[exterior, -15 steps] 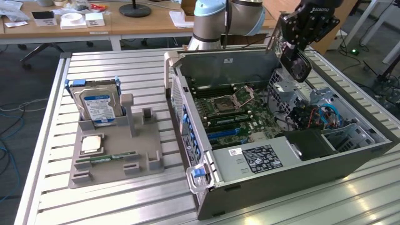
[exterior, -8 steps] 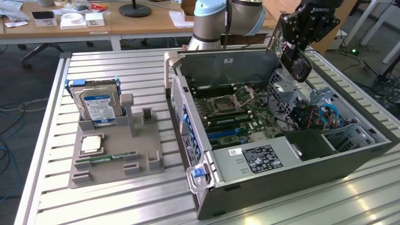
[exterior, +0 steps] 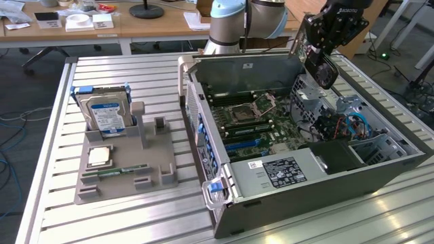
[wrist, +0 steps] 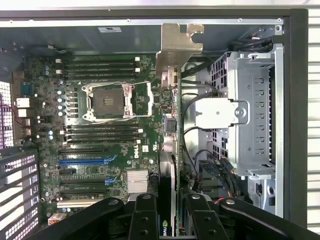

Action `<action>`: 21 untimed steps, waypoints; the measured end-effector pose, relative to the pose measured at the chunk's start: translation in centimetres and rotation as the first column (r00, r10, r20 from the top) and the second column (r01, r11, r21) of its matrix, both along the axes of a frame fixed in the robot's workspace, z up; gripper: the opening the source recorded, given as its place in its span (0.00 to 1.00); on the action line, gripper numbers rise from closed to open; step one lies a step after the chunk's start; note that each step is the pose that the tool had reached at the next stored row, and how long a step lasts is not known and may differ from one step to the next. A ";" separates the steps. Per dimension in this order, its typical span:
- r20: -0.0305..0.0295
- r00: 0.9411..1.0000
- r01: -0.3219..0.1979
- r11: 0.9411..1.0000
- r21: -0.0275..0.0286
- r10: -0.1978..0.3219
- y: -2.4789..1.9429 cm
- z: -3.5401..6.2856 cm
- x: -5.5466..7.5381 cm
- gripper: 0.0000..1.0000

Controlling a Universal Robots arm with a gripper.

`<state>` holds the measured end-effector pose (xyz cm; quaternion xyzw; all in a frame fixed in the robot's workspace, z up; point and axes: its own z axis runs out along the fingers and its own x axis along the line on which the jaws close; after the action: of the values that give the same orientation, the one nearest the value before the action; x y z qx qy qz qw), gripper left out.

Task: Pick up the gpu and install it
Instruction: 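Insert the gpu into the slot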

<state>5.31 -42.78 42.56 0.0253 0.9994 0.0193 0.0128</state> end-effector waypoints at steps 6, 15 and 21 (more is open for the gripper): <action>0.000 0.997 -0.078 0.997 0.000 0.078 0.00 -0.03 0.0 0.26; 0.000 0.971 -0.239 0.971 0.000 0.239 0.00 -0.21 0.0 0.26; 0.000 0.939 -0.343 0.939 0.000 0.343 0.00 -0.34 0.0 0.26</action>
<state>5.31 -42.78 42.22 -0.1492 0.9885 0.0213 0.0092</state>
